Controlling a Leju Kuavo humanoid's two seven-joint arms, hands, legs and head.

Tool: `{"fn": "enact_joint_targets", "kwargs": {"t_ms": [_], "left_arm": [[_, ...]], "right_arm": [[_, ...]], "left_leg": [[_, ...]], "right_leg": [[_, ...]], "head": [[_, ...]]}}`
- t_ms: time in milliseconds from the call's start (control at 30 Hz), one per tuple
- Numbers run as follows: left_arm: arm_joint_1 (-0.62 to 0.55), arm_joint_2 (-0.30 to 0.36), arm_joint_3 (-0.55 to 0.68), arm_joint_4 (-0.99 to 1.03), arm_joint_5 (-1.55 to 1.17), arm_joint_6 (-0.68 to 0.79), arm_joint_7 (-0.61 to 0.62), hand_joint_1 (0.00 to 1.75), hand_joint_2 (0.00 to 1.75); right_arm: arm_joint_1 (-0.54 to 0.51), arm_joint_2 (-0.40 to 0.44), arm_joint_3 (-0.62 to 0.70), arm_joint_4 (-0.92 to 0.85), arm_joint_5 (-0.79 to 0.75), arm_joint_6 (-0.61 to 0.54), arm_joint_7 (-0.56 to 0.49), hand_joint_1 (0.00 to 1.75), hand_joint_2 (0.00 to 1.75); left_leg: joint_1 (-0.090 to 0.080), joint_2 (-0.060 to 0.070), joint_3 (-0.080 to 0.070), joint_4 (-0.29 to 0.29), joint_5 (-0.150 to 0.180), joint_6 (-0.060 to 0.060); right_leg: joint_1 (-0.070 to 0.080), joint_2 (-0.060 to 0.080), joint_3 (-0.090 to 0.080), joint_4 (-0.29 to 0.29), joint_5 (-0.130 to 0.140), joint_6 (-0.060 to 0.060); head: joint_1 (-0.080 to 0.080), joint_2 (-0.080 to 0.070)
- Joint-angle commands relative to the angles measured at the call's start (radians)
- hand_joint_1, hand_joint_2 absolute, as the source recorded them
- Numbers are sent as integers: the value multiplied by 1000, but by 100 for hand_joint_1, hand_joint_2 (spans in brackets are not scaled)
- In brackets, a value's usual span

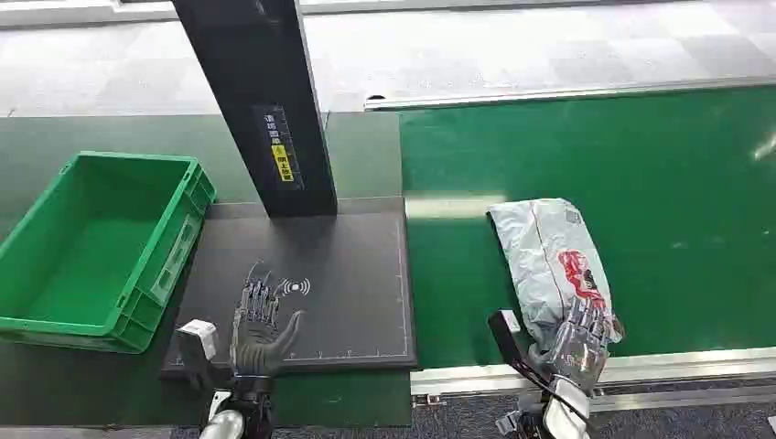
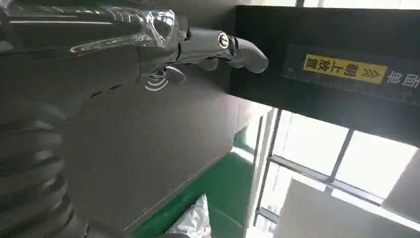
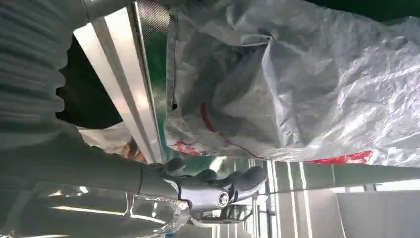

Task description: Moved the parcel from conveyor to table for the left to box.

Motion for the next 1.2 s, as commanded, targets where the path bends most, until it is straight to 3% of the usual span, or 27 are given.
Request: {"fn": "enact_joint_targets", "kwargs": {"t_ms": [33,600,633,667,700,733,767,833,867,900,967,1067,1200], "left_arm": [[-36,19,-12,84,8,4,-3,0,175],[-42,26,-32,101,23,17,-11,0,175],[-39,26,-34,100,25,20,-13,0,175],[-37,30,-35,96,29,30,-22,0,175],[-36,32,-35,95,29,30,-22,0,175],[-32,36,-28,83,33,46,-34,0,175],[-28,38,-20,71,37,53,-39,0,175],[-22,43,-10,54,38,53,-39,0,175],[-12,44,3,36,34,66,-52,0,175],[-1,44,14,18,34,67,-49,0,175],[11,49,35,-9,16,85,-73,0,175],[3,59,78,-28,-2,104,-92,0,175],[-22,74,133,-41,-14,118,-106,0,175]], "right_arm": [[-15,23,-107,85,-78,-15,-48,175,175],[-11,61,-127,62,-227,-15,-264,175,175],[-5,69,-129,40,-240,-15,-294,175,175],[9,100,-138,-32,-344,-15,-448,175,175],[6,105,-135,-35,-342,-15,-444,175,175],[43,140,-101,-190,-428,-15,-552,175,175],[75,138,-22,-308,-490,-15,-563,175,175],[123,89,128,-450,-534,-6,-443,175,175],[155,83,165,-570,-644,-15,-555,175,175],[177,57,218,-643,-640,-13,-486,175,175],[200,22,304,-775,-702,-15,-547,175,175],[170,-6,408,-862,-746,62,-517,175,175],[63,-3,513,-805,-823,206,-494,175,175]], "left_leg": [[0,-1,1,-1,1,0],[1,0,0,-1,1,0],[1,1,1,-1,1,0],[1,1,0,-1,1,0],[1,1,0,0,0,0],[0,1,0,0,0,0],[1,2,0,-1,1,0],[0,3,-2,0,0,0],[0,2,-2,0,0,0],[0,2,-2,0,0,0],[0,1,-3,1,0,0],[0,4,-3,1,-1,0],[1,5,-4,1,0,0]], "right_leg": [[1,-2,1,-1,0,-1],[1,-1,0,-1,1,-2],[1,-1,1,-1,1,-2],[1,-1,0,-1,1,-2],[1,-1,0,-1,0,-1],[0,0,-1,0,0,-1],[2,-1,0,-2,1,-3],[0,1,-3,1,0,-2],[0,0,-3,1,0,-1],[0,0,-3,1,0,-2],[0,0,-3,1,0,-1],[1,2,-4,1,0,-2],[1,3,-5,1,1,-1]], "head": [[0,0],[0,0],[0,0],[0,0],[0,0],[0,0],[0,0],[0,0],[0,0],[-1,0],[-1,0],[0,0],[-1,0]]}}
